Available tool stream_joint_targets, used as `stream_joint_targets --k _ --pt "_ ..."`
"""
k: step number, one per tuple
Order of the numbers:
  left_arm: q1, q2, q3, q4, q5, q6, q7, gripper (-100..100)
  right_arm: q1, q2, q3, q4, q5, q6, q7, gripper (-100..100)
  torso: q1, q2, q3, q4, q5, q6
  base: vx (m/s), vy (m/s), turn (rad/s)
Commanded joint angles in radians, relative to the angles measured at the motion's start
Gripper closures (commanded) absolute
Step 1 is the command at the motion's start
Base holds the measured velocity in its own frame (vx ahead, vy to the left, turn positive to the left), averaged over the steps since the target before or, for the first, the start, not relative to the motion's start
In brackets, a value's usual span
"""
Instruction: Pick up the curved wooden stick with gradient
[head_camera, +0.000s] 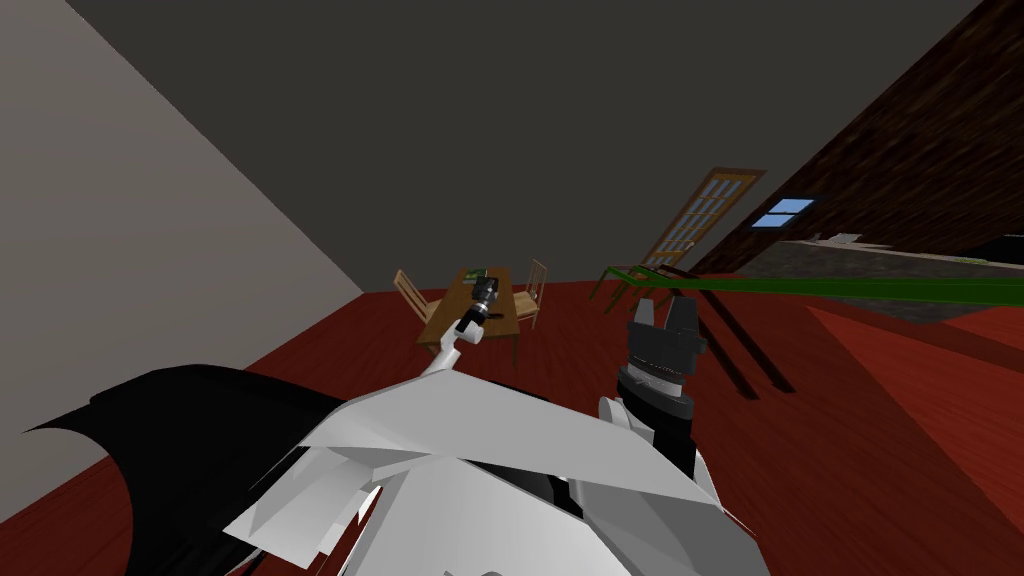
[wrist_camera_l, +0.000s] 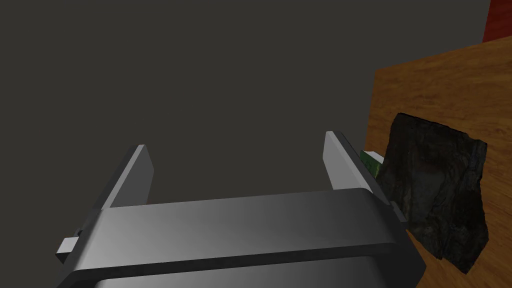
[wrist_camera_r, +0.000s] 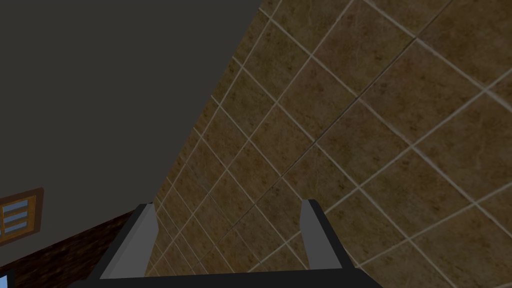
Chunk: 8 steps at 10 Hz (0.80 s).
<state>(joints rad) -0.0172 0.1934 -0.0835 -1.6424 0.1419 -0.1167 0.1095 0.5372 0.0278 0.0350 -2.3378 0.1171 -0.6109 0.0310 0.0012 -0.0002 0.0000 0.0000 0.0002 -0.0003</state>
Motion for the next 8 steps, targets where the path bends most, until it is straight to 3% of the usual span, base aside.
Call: stream_joint_targets --k 1,2,5,8 --pt "-0.017 -0.003 -0.003 0.050 0.002 0.018 0.000 -100 0.000 0.000 0.000 0.000 0.000 0.000 0.000 0 0.000 0.000 0.000 0.000 0.000 0.000 -0.004 0.014 -0.011" --pt "-0.017 -0.003 -0.003 0.056 0.002 0.018 0.000 -100 0.000 0.000 0.000 0.000 0.000 0.000 0.000 0 0.000 0.000 0.000 0.000 0.000 0.000 -0.001 0.005 0.001" --pt "-0.094 0.004 -0.004 0.168 0.021 0.088 0.009 -100 0.000 0.000 0.000 0.000 0.000 0.000 0.000 0 0.000 0.000 0.000 0.000 0.000 0.000 -0.004 0.011 -0.013" --pt "-0.133 0.006 -0.005 0.247 0.030 0.135 0.014 -100 0.000 0.000 0.000 0.000 0.000 0.000 0.000 0 0.000 0.000 0.000 0.000 0.000 0.000 -0.005 0.014 -0.010"
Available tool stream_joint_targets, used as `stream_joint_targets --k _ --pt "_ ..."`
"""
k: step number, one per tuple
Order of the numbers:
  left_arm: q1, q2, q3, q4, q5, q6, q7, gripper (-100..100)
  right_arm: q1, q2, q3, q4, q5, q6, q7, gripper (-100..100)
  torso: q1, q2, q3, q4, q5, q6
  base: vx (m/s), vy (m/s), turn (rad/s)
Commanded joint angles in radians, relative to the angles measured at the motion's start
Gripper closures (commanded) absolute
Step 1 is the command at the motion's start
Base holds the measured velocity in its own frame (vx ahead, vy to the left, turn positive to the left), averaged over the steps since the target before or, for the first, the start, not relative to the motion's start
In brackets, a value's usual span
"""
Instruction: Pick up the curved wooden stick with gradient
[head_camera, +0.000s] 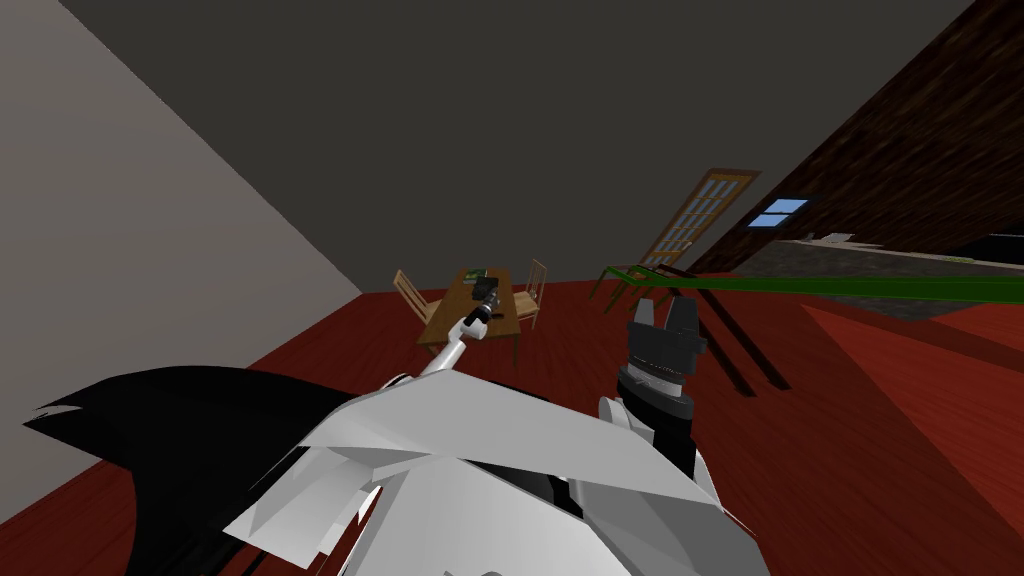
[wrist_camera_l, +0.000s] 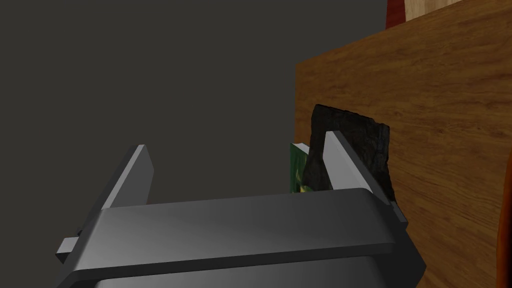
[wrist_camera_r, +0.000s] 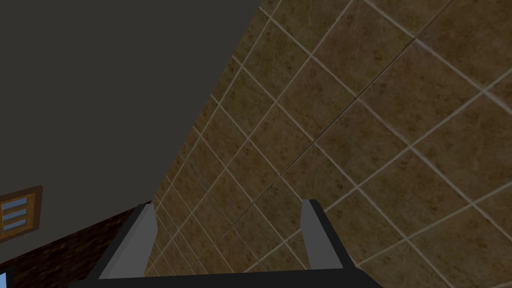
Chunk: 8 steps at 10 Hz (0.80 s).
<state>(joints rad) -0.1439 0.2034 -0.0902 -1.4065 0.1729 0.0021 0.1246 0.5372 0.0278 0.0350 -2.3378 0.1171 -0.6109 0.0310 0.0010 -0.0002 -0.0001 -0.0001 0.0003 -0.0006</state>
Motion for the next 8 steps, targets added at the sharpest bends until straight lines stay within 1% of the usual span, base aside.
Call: stream_joint_targets --k 1,2,3,4,5,6,7,8 --pt "-0.044 -0.003 0.002 0.050 0.009 0.050 0.003 -100 0.000 0.000 0.000 0.000 0.000 0.000 0.000 0 0.000 0.000 0.000 0.000 0.000 0.000 -0.005 0.013 -0.006" --pt "-0.044 -0.003 0.002 0.075 0.009 0.055 0.003 -100 0.000 0.000 0.000 0.000 0.000 0.000 0.000 0 0.000 0.000 0.000 0.000 0.000 0.000 -0.002 0.012 -0.009" --pt "-0.044 -0.003 0.002 0.082 0.009 0.055 0.003 -100 0.000 0.000 0.000 0.000 0.000 0.000 0.000 0 0.000 0.000 0.000 0.000 0.000 0.000 0.000 0.000 0.000" --pt "-0.082 -0.002 0.002 0.126 0.018 0.093 0.008 -100 0.000 0.000 0.000 0.000 0.000 0.000 0.000 0 -0.001 0.000 0.000 0.000 0.000 0.000 -0.002 0.010 -0.005" --pt "-0.082 -0.002 0.002 0.148 0.018 0.093 0.008 -100 0.000 0.000 0.000 0.000 0.000 0.000 0.000 0 0.000 0.000 0.000 0.000 0.000 0.000 0.000 0.011 -0.008" --pt "-0.119 -0.002 0.002 0.192 0.027 0.129 0.012 -100 0.000 0.000 0.000 0.000 0.000 0.000 0.000 0 0.000 0.000 0.000 0.000 0.000 0.000 0.004 0.015 -0.008" --pt "-0.119 -0.002 0.002 0.212 0.027 0.131 0.012 -100 0.000 0.000 0.000 0.000 0.000 0.000 0.000 0 0.000 -0.001 0.000 0.000 0.000 0.000 0.006 0.015 -0.008" --pt "-0.155 -0.002 0.002 0.247 0.036 0.168 0.017 -100 0.000 0.000 0.000 0.000 0.000 0.000 0.000 0 0.000 0.000 0.000 0.000 0.000 0.000 0.009 0.018 -0.002"
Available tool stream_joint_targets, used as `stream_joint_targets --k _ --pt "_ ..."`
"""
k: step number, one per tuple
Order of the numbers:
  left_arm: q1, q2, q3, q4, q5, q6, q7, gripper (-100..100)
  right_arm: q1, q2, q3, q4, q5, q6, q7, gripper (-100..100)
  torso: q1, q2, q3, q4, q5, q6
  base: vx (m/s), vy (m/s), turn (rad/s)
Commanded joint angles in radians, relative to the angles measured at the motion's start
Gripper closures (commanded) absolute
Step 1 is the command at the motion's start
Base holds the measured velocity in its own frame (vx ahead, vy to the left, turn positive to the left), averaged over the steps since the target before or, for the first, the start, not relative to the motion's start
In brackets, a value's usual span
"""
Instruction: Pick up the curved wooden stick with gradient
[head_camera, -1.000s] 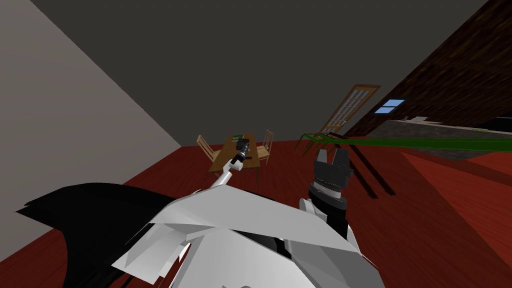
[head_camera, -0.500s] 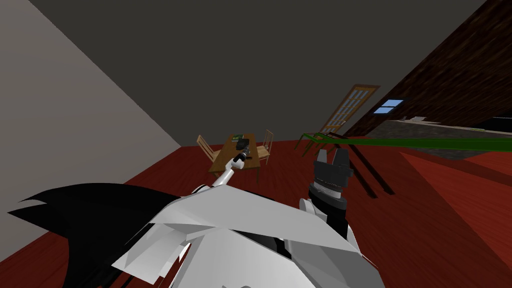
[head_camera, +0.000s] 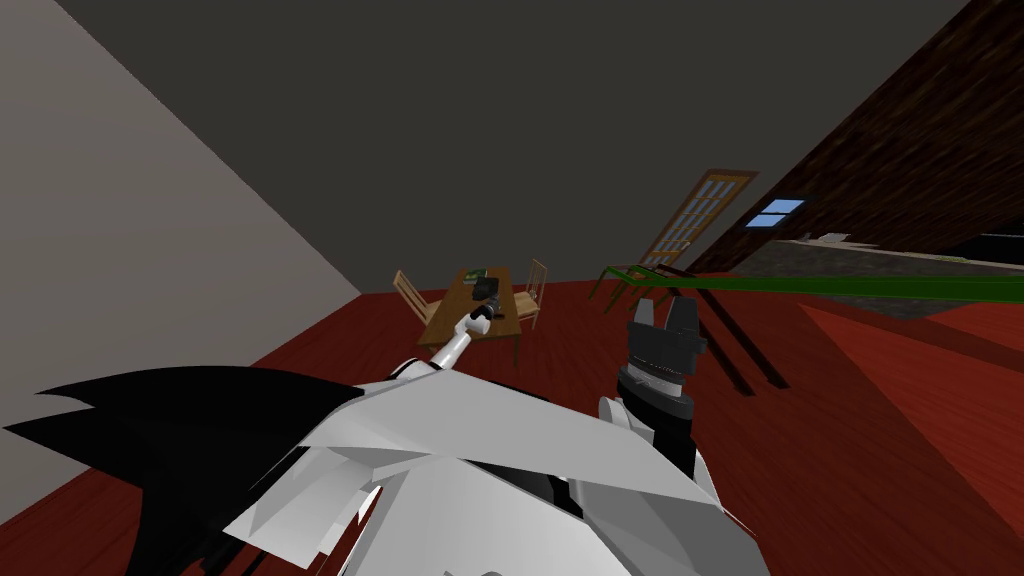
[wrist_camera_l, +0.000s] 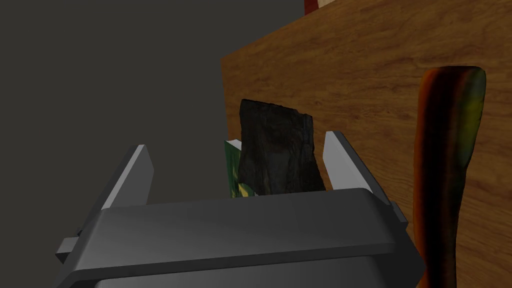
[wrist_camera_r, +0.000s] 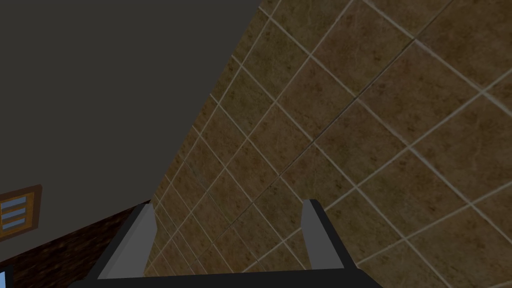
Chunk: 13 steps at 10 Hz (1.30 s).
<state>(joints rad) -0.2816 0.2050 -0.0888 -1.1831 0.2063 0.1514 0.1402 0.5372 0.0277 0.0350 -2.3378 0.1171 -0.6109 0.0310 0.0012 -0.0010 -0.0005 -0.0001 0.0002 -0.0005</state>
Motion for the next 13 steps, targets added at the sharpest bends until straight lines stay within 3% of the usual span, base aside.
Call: stream_joint_targets --k 1,2,3,6,8,13 --pt "-0.017 -0.003 0.001 0.050 0.003 0.019 0.001 -100 0.000 0.000 0.000 0.000 0.000 0.000 0.000 0 0.000 0.000 0.000 0.000 0.000 0.000 0.011 0.016 -0.006" --pt "-0.053 -0.003 0.002 0.080 0.011 0.055 0.005 -100 0.000 0.000 0.000 0.000 0.000 0.000 0.000 0 0.000 0.000 0.000 0.000 0.000 0.000 0.015 0.018 -0.002" --pt "-0.053 -0.003 0.002 0.105 0.011 0.055 0.005 -100 0.000 0.000 0.000 0.000 0.000 0.000 0.000 0 0.000 0.000 0.000 0.000 0.000 0.000 0.013 0.016 -0.003" --pt "-0.121 -0.003 0.004 0.202 0.028 0.123 0.014 -100 0.000 0.000 0.000 0.000 0.000 0.000 0.000 0 0.000 0.000 0.000 0.000 0.000 0.000 0.020 0.018 0.002" --pt "-0.121 -0.003 0.004 0.235 0.028 0.123 0.014 -100 0.000 0.000 0.000 0.000 0.000 0.000 0.000 0 0.000 -0.001 0.000 0.000 0.000 0.000 0.014 0.012 -0.001" --pt "-0.212 -0.008 0.012 0.389 0.050 0.218 0.026 -100 0.000 0.000 0.000 0.000 0.000 0.000 0.000 0 0.000 -0.001 -0.001 0.000 0.000 0.000 0.026 0.017 0.011"
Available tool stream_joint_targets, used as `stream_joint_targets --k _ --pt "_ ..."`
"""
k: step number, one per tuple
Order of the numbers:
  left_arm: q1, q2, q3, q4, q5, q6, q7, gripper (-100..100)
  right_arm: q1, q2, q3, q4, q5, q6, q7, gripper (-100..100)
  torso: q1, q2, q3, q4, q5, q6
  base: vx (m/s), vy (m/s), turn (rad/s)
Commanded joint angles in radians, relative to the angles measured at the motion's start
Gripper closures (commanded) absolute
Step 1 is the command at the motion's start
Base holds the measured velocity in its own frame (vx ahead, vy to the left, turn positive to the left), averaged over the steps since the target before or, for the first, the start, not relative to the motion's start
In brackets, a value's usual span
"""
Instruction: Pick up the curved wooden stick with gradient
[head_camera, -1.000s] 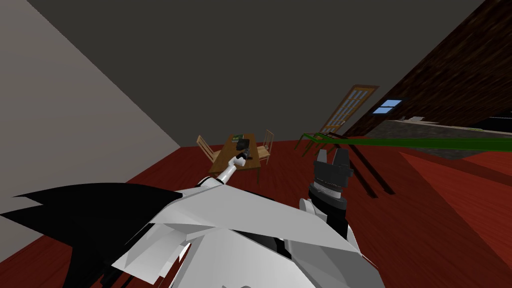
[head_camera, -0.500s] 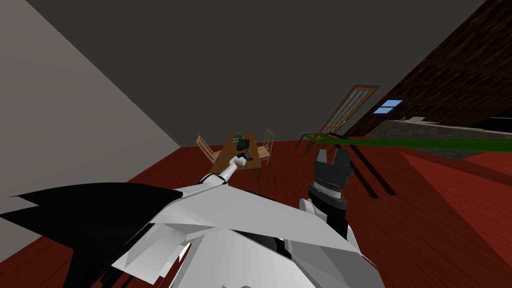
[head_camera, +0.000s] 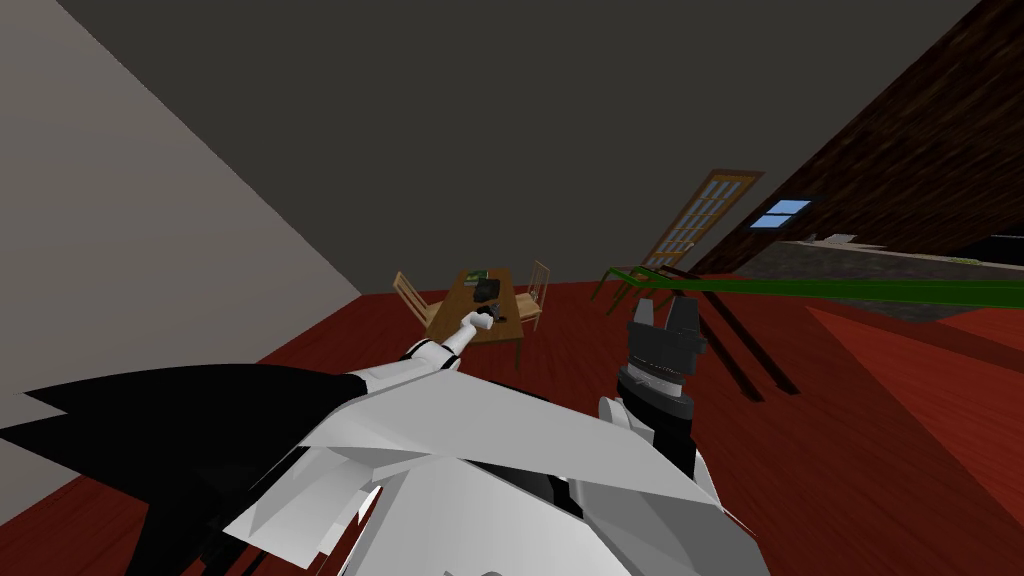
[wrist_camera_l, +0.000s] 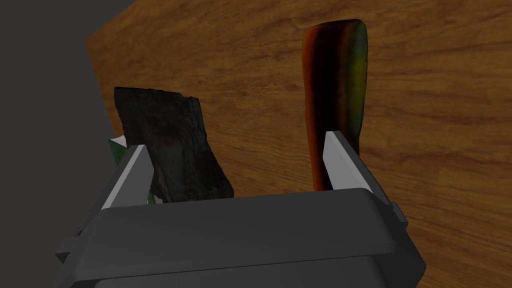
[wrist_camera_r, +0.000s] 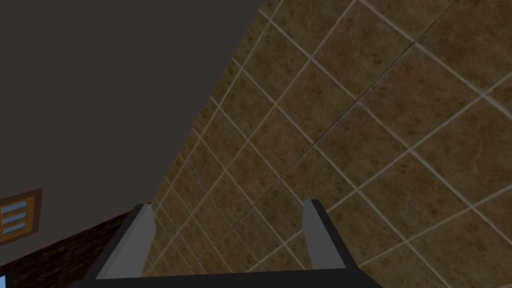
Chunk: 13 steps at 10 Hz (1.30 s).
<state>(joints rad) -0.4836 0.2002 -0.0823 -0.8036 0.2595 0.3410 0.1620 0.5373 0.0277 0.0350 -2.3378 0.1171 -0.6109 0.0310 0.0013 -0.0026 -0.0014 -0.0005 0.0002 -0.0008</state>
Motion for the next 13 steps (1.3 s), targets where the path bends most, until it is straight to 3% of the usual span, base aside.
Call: stream_joint_targets --k 1,2,3,5,7,9,11,13 --pt "-0.010 -0.003 0.005 0.023 -0.003 0.028 0.005 -100 0.000 0.000 0.000 0.000 0.000 0.000 0.000 0 0.000 0.000 0.000 0.000 0.000 0.000 0.027 0.015 0.009" --pt "-0.037 -0.005 0.008 0.075 0.004 0.057 0.009 -100 0.000 0.000 0.000 0.000 0.000 0.000 0.000 0 0.000 0.000 0.000 0.000 0.000 0.000 0.033 0.022 0.023" --pt "-0.037 -0.005 0.008 0.075 0.004 0.057 0.009 -100 0.000 0.000 0.000 0.000 0.000 0.000 0.000 0 0.000 0.000 0.000 0.000 0.000 0.000 0.027 0.015 0.012" --pt "-0.084 -0.010 0.016 0.172 0.016 0.108 0.017 -100 0.000 0.000 0.000 0.000 0.000 0.000 0.000 0 0.000 0.000 0.000 0.000 0.000 0.000 0.045 0.015 0.037" --pt "-0.084 -0.010 0.016 0.172 0.016 0.109 0.017 -100 0.000 0.000 0.000 0.000 0.000 0.000 0.000 0 0.000 0.000 0.000 0.000 0.000 0.000 0.028 0.013 0.011" --pt "-0.121 -0.015 0.025 0.251 0.026 0.153 0.024 -100 0.000 0.000 0.000 0.000 0.000 0.000 0.000 0 0.000 0.001 0.000 0.000 0.000 0.000 0.040 0.025 0.051" --pt "-0.121 -0.015 0.025 0.259 0.026 0.153 0.024 -100 0.000 0.000 0.000 0.000 0.000 0.000 0.000 0 0.000 -0.001 0.000 0.000 0.000 0.000 0.037 0.011 0.005" --pt "-0.148 -0.019 0.034 0.325 0.032 0.187 0.030 -100 0.000 0.000 0.000 0.000 0.000 0.000 0.000 0 -0.001 0.000 0.000 0.000 0.000 0.000 0.053 0.013 0.053"
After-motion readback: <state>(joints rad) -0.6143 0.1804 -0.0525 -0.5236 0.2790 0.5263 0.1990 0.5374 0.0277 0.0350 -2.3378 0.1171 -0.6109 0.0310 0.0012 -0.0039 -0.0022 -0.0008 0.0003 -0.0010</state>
